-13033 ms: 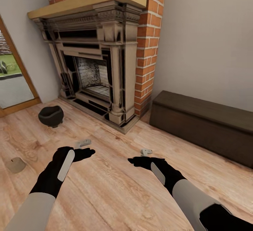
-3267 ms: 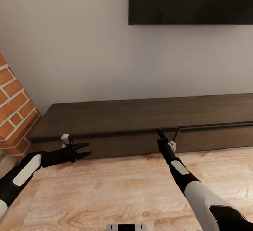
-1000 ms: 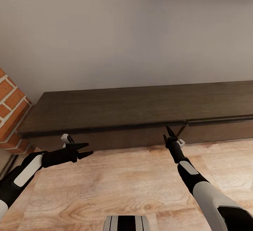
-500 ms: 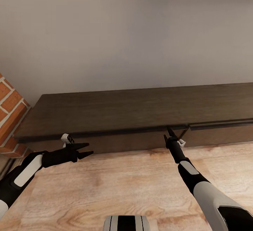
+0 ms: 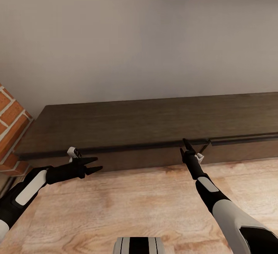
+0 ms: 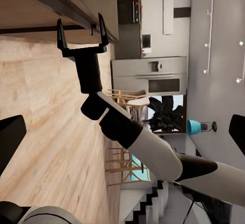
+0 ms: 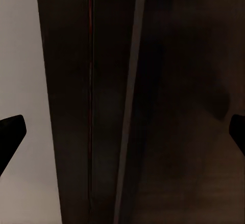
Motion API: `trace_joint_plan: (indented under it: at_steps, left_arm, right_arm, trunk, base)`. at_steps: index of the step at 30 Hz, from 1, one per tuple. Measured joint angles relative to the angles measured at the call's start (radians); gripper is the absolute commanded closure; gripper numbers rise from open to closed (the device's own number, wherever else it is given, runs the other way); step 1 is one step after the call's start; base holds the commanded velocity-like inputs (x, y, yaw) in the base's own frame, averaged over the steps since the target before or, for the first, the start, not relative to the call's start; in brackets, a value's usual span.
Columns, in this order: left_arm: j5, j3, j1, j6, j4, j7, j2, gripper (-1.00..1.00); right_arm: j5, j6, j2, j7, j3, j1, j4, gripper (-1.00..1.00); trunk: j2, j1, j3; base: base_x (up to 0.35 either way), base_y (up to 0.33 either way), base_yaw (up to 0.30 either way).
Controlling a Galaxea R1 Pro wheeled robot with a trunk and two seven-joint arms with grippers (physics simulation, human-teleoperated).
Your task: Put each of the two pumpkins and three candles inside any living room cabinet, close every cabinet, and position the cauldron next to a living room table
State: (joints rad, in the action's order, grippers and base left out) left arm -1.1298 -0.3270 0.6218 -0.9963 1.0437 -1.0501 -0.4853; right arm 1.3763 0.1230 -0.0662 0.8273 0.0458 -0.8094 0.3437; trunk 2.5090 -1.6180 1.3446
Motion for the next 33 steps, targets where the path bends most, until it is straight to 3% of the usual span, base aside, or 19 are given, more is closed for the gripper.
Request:
trace_joint_plan:
  at_steps: [10,11,33]
  left_arm:
    - [0.000,0.000,0.000,0.000,0.000,0.000,0.000,-1.00]
    - [0.000,0.000,0.000,0.000,0.000,0.000,0.000,-1.00]
    - [0.000,0.000,0.000,0.001,0.000,0.000,0.000,-1.00]
  right_arm:
    - [0.000,0.000,0.000,-0.005,0.000,0.000,0.001,-1.00]
    - [0.000,0.000,0.000,-0.005,0.000,0.000,0.001,1.00]
    - [-0.004,-0.003,0.000,-0.011,-0.001,0.000,-0.015,1.00]
  trunk:
    - [0.000,0.000,0.000]
    - [0.000,0.000,0.000]
    - [0.000,0.000,0.000]
  base:
    - [0.002,0.001,0.000]
    - [0.000,0.000,0.000]
    - [-0.020,0.000,0.000]
